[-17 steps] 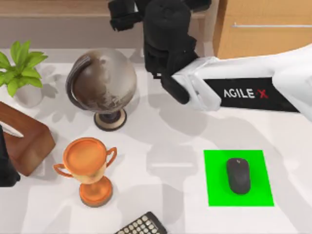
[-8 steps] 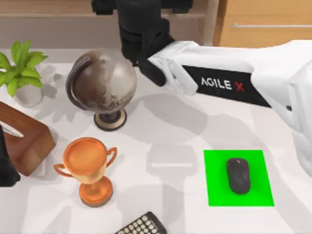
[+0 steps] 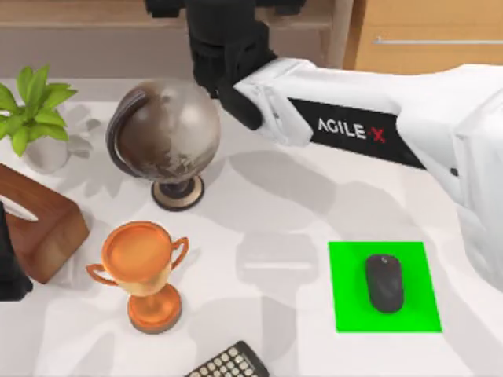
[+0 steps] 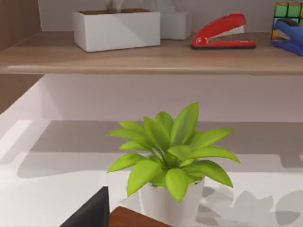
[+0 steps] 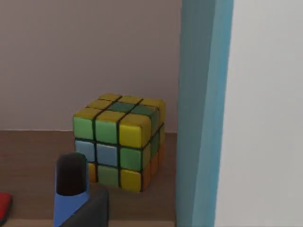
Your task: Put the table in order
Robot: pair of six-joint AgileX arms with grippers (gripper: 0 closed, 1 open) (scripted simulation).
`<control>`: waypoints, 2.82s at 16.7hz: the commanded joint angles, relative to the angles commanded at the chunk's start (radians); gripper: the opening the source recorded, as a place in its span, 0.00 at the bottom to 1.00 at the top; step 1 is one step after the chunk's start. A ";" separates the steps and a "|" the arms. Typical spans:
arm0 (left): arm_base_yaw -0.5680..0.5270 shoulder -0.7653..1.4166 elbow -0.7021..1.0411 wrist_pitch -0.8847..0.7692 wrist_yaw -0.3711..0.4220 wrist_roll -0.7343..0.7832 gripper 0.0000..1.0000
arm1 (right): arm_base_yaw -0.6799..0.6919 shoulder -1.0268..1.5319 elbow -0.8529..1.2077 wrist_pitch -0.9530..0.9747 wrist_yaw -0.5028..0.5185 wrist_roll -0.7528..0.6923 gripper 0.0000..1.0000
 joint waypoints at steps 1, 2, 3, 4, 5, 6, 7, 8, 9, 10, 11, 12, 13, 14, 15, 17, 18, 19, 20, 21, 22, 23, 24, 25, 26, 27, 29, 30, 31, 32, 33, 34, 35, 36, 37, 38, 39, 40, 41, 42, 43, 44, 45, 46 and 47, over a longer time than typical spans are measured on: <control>0.000 0.000 0.000 0.000 0.000 0.000 1.00 | -0.004 0.011 0.020 -0.009 -0.004 0.000 1.00; 0.000 0.000 0.000 0.000 0.000 0.000 1.00 | -0.007 0.016 0.030 -0.014 -0.007 0.000 1.00; 0.000 0.000 0.000 0.000 0.000 0.000 1.00 | -0.007 0.017 0.031 -0.015 -0.007 0.000 1.00; 0.000 0.000 0.000 0.000 0.000 0.000 1.00 | -0.007 0.017 0.031 -0.015 -0.007 0.000 1.00; 0.000 0.000 0.000 0.000 0.000 0.000 1.00 | -0.007 0.017 0.031 -0.015 -0.007 0.000 1.00; 0.000 0.000 0.000 0.000 0.000 0.000 1.00 | -0.007 0.017 0.031 -0.015 -0.007 0.000 0.92; 0.000 0.000 0.000 0.000 0.000 0.000 1.00 | -0.007 0.017 0.031 -0.015 -0.007 0.000 0.85; 0.000 0.000 0.000 0.000 0.000 0.000 1.00 | -0.007 0.017 0.031 -0.015 -0.007 0.000 0.77; 0.000 0.000 0.000 0.000 0.000 0.000 1.00 | -0.007 0.017 0.031 -0.015 -0.007 0.000 0.70; 0.000 0.000 0.000 0.000 0.000 0.000 1.00 | -0.007 0.017 0.031 -0.015 -0.007 0.000 0.62; 0.000 0.000 0.000 0.000 0.000 0.000 1.00 | -0.007 0.017 0.031 -0.015 -0.007 0.000 0.55; 0.000 0.000 0.000 0.000 0.000 0.000 1.00 | -0.007 0.017 0.031 -0.015 -0.007 0.000 0.47; 0.000 0.000 0.000 0.000 0.000 0.000 1.00 | -0.007 0.017 0.031 -0.015 -0.007 0.000 0.40; 0.000 0.000 0.000 0.000 0.000 0.000 1.00 | -0.007 0.017 0.031 -0.015 -0.007 0.000 0.32; 0.000 0.000 0.000 0.000 0.000 0.000 1.00 | -0.007 0.017 0.031 -0.015 -0.007 0.000 0.25; 0.000 0.000 0.000 0.000 0.000 0.000 1.00 | -0.007 0.017 0.031 -0.015 -0.007 0.000 0.10; 0.000 0.000 0.000 0.000 0.000 0.000 1.00 | -0.007 0.017 0.031 -0.015 -0.007 0.000 0.02; 0.000 0.000 0.000 0.000 0.000 0.000 1.00 | -0.007 0.017 0.031 -0.015 -0.007 0.000 0.00; 0.000 0.000 0.000 0.000 0.000 0.000 1.00 | -0.007 0.017 0.031 -0.015 -0.007 0.000 0.00; 0.000 0.000 0.000 0.000 0.000 0.000 1.00 | -0.007 0.017 0.031 -0.015 -0.007 0.000 0.00; 0.000 0.000 0.000 0.000 0.000 0.000 1.00 | -0.007 0.017 0.031 -0.015 -0.007 0.000 0.00; 0.000 0.000 0.000 0.000 0.000 0.000 1.00 | -0.007 0.017 0.031 -0.015 -0.007 0.000 0.00; 0.000 0.000 0.000 0.000 0.000 0.000 1.00 | -0.007 0.017 0.031 -0.015 -0.007 0.000 0.00; 0.000 0.000 0.000 0.000 0.000 0.000 1.00 | -0.007 0.017 0.031 -0.015 -0.007 0.000 0.00; 0.000 0.000 0.000 0.000 0.000 0.000 1.00 | -0.007 0.017 0.031 -0.015 -0.007 0.000 0.00; 0.000 0.000 0.000 0.000 0.000 0.000 1.00 | -0.003 0.015 0.031 -0.015 -0.007 0.001 0.00; 0.000 0.000 0.000 0.000 0.000 0.000 1.00 | 0.001 0.004 0.014 -0.012 -0.003 0.001 0.00; 0.000 0.000 0.000 0.000 0.000 0.000 1.00 | 0.005 -0.011 -0.004 -0.007 0.003 0.002 0.00; 0.000 0.000 0.000 0.000 0.000 0.000 1.00 | 0.010 -0.030 -0.026 -0.001 0.009 0.002 0.00; 0.000 0.000 0.000 0.000 0.000 0.000 1.00 | 0.017 -0.050 -0.052 0.005 0.015 0.002 0.00; 0.000 0.000 0.000 0.000 0.000 0.000 1.00 | 0.025 -0.070 -0.079 0.012 0.023 0.002 0.00; 0.000 0.000 0.000 0.000 0.000 0.000 1.00 | 0.034 -0.089 -0.106 0.019 0.030 0.002 0.00; 0.000 0.000 0.000 0.000 0.000 0.000 1.00 | 0.042 -0.105 -0.129 0.024 0.037 0.002 0.00; 0.000 0.000 0.000 0.000 0.000 0.000 1.00 | 0.047 -0.117 -0.147 0.029 0.042 0.003 0.00; 0.000 0.000 0.000 0.000 0.000 0.000 1.00 | 0.050 -0.125 -0.157 0.031 0.044 0.003 0.00; 0.000 0.000 0.000 0.000 0.000 0.000 1.00 | 0.050 -0.125 -0.158 0.031 0.045 0.003 0.00; 0.000 0.000 0.000 0.000 0.000 0.000 1.00 | 0.050 -0.125 -0.158 0.031 0.045 0.003 0.00; 0.000 0.000 0.000 0.000 0.000 0.000 1.00 | 0.044 -0.120 -0.154 0.029 0.042 0.005 0.00; 0.000 0.000 0.000 0.000 0.000 0.000 1.00 | 0.044 -0.120 -0.154 0.029 0.042 0.005 0.00; 0.000 0.000 0.000 0.000 0.000 0.000 1.00 | 0.044 -0.125 -0.159 0.030 0.038 0.008 0.00; 0.000 0.000 0.000 0.000 0.000 0.000 1.00 | 0.043 -0.135 -0.168 0.031 0.031 0.015 0.00; 0.000 0.000 0.000 0.000 0.000 0.000 1.00 | 0.041 -0.154 -0.189 0.033 0.017 0.028 0.00; 0.000 0.000 0.000 0.000 0.000 0.000 1.00 | 0.039 -0.177 -0.216 0.035 -0.002 0.044 0.00; 0.000 0.000 0.000 0.000 0.000 0.000 1.00 | 0.037 -0.203 -0.249 0.037 -0.024 0.064 0.00; 0.000 0.000 0.000 0.000 0.000 0.000 1.00 | 0.035 -0.237 -0.291 0.039 -0.054 0.089 0.00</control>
